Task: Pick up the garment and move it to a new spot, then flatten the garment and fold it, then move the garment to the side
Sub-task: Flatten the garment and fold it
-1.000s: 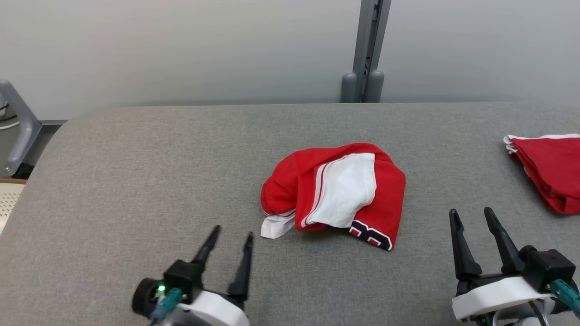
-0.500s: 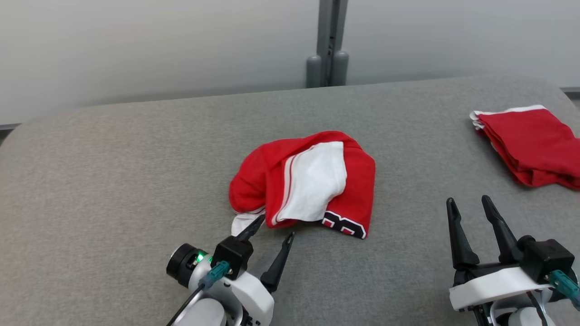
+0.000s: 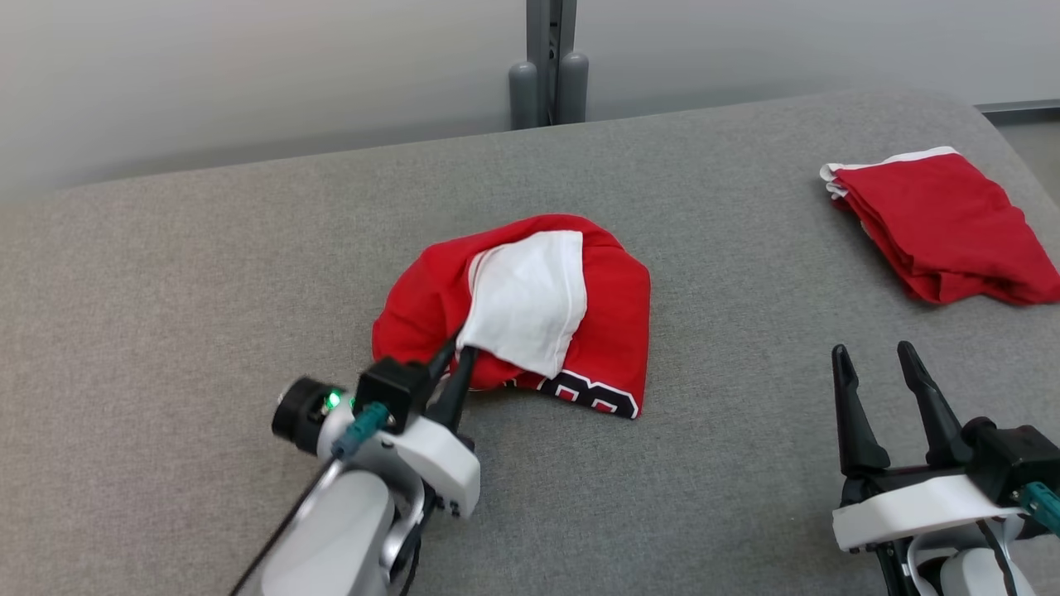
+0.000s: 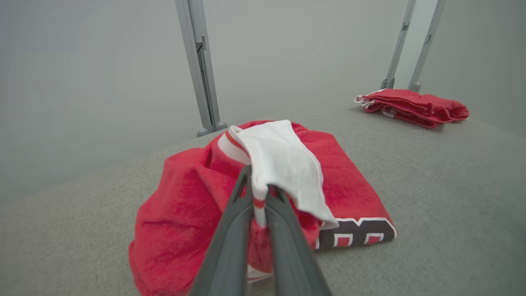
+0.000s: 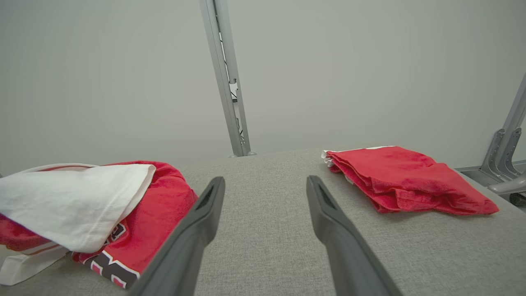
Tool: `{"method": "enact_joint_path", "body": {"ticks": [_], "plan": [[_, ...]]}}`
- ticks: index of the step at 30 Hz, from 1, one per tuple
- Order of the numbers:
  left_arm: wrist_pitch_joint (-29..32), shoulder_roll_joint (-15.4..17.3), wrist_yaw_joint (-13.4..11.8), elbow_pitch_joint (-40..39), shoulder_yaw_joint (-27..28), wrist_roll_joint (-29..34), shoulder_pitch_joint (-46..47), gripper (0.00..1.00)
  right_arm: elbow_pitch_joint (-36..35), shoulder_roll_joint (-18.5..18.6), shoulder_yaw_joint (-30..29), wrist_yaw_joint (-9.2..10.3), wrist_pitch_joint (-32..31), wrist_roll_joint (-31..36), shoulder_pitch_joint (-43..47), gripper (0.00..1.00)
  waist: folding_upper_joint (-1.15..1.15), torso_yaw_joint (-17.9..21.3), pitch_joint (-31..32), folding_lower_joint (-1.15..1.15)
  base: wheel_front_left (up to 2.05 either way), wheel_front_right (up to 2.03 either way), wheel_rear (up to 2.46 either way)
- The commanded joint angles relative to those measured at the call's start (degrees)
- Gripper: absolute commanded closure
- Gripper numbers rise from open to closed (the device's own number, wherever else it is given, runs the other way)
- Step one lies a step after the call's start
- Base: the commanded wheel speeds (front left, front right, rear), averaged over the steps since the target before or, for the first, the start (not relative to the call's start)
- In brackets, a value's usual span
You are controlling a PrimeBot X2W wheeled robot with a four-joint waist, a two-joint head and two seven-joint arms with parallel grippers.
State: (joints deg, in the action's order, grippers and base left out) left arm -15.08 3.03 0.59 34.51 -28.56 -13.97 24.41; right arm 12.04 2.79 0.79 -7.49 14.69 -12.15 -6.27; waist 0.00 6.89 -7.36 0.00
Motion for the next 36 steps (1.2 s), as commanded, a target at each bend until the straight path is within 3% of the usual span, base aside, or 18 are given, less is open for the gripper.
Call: {"method": "enact_joint_path", "body": {"ticks": [1, 8, 17, 24, 26, 27, 36], "plan": [[-0.09, 0.58, -0.24, -1.26, 0.90, -0.06, 1.56, 1.00, -0.26, 0.24, -0.13, -0.01, 0.39, 0.05, -0.72, 0.00, 0.00, -0.22, -0.35, 0.00, 0.00, 0.00, 0.00], [0.08, 3.78, 0.49, -3.24, 3.35, 2.05, 11.14, 1.00, -0.13, 0.26, 1.41, -0.01, 0.58, -0.64, -2.45, 0.00, 0.00, 0.21, -2.90, 0.00, 0.00, 0.00, 0.00], [5.10, 10.94, 2.69, 9.45, 6.81, 2.37, 30.47, 1.00, 0.81, 0.24, 4.64, -0.01, 0.60, -2.44, -5.86, 0.00, 0.00, 5.75, -9.08, 0.00, 0.00, 0.00, 0.00], [9.24, 15.61, 4.33, 19.83, 7.31, 2.02, 38.42, 1.00, 0.75, 0.24, 6.65, -0.01, 0.63, -5.08, -8.21, 0.00, 0.00, 9.89, -13.62, 0.00, 0.00, 0.00, 0.00], [9.90, 16.33, 4.77, 22.14, 7.29, 1.75, 39.31, 0.08, 0.81, 0.24, 7.08, -0.01, 0.64, -5.73, -8.64, 0.00, 0.00, 10.54, -14.23, 0.00, 0.00, 0.00, 0.00], [10.02, 16.53, 5.04, 23.15, 7.29, 1.44, 39.65, 0.00, 0.82, 0.24, 7.18, -0.01, 0.64, -5.95, -8.74, 0.00, 0.00, 10.70, -14.39, 0.00, 0.00, 0.00, 0.00], [9.72, 16.78, 6.32, 28.27, 6.71, -0.77, 41.40, 0.00, 1.13, 0.26, 6.12, -0.01, 0.64, -5.54, -8.98, 0.00, 0.00, 8.14, -12.92, 0.00, 0.00, 0.00, 0.00]]}}
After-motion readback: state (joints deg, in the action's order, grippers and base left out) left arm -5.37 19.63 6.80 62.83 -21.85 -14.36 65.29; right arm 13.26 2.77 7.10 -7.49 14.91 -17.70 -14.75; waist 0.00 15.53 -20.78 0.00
